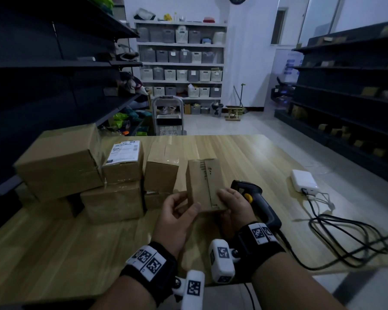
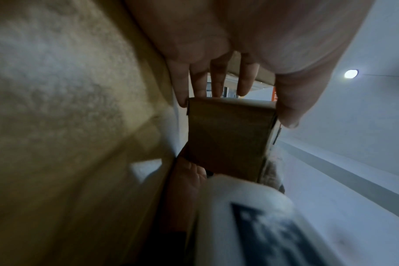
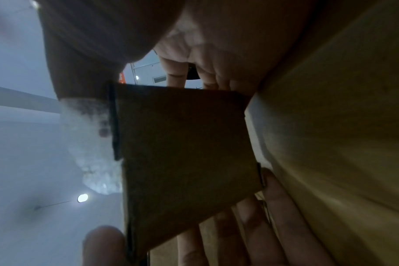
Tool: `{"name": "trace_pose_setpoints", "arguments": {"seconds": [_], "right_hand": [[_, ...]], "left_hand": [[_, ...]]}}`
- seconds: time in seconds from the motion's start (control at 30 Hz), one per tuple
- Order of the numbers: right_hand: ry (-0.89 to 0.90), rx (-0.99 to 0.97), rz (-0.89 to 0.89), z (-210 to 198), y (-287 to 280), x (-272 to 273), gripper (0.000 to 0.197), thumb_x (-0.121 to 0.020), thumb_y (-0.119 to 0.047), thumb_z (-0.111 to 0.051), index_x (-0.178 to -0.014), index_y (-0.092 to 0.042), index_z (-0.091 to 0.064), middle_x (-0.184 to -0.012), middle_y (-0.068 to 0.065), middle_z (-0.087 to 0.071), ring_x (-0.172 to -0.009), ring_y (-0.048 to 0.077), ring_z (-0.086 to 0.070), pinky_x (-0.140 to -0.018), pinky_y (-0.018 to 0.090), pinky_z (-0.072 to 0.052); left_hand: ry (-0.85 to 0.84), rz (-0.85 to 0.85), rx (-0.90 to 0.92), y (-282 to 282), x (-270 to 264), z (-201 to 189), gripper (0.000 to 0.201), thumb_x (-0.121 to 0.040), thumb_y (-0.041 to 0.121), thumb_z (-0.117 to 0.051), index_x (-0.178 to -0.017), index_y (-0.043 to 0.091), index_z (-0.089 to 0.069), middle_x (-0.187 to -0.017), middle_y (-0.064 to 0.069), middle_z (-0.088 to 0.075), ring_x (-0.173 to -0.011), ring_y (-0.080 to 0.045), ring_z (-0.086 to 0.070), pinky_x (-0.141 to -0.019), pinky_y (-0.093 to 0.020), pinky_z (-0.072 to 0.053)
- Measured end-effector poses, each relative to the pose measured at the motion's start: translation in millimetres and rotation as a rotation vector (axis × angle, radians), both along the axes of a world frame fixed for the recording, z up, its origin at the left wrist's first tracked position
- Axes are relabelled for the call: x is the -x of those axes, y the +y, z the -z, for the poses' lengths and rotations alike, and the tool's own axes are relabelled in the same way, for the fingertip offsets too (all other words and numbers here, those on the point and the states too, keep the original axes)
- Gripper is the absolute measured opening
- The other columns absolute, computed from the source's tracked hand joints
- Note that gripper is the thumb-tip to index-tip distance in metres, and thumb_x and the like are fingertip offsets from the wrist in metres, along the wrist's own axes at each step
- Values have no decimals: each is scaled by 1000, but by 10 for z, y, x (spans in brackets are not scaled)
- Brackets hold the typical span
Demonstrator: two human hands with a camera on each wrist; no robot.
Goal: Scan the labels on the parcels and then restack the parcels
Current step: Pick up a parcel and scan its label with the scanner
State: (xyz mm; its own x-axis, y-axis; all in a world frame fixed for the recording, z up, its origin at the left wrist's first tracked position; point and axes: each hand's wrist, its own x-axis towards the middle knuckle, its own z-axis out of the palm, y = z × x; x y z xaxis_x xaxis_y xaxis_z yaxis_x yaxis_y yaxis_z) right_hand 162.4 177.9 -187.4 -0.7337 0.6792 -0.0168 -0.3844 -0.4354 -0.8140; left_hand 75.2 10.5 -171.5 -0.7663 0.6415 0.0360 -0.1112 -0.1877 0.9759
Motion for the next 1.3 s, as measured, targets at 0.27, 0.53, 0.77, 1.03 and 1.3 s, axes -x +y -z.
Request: {"name": "trace_pose_setpoints", "arguments": {"seconds": [0.27, 0.53, 0.77, 1.03, 1.3], "right_hand": [[-11, -68, 38, 54, 9, 72, 126, -33, -36, -109, -137, 3, -51, -123, 32, -71, -98, 40, -75, -80, 50, -62], [-34, 12, 40, -40, -2, 17, 80, -69, -42, -94, -131, 0, -67, -121, 27, -74, -96, 37, -75, -83, 51, -65], [-50, 119, 26, -88, 40, 51, 77, -72, -12, -87, -144, -8, -60, -134, 31, -67, -102, 42, -74, -90, 59, -62], [-13, 82, 54, -89, 32, -51, 65, -76, -9, -86, -137, -15, -65, -124, 23, -75, -96, 37, -77, -79, 52, -64], [-21, 65, 72, -148, -78, -105, 55, -81, 1, -82, -132, -11, -65, -122, 22, -77, -110, 45, -74, -94, 63, -59]], "left_hand": [[112, 37, 56, 0, -29, 13, 63, -74, 46, -97, -123, 39, -58, -125, 10, -73, -113, -7, -73, -86, -24, -64], [-64, -17, -11, 48, 43, 79, 74, -65, 47, -92, -132, 28, -65, -125, -10, -80, -112, -32, -80, -96, -59, -65], [-173, 80, -73, 81, 115, 128, 63, -83, 11, -77, -144, 18, -63, -126, -18, -81, -116, -43, -78, -99, -65, -62], [24, 29, -72, 84, 127, 188, 89, -90, -4, -83, -155, 50, -54, -136, 1, -79, -124, -24, -77, -99, -52, -64], [-18, 70, -51, 60, 27, 59, 41, -103, 25, -74, -131, 55, -72, -131, 3, -82, -124, -22, -77, -111, -52, -58]]}}
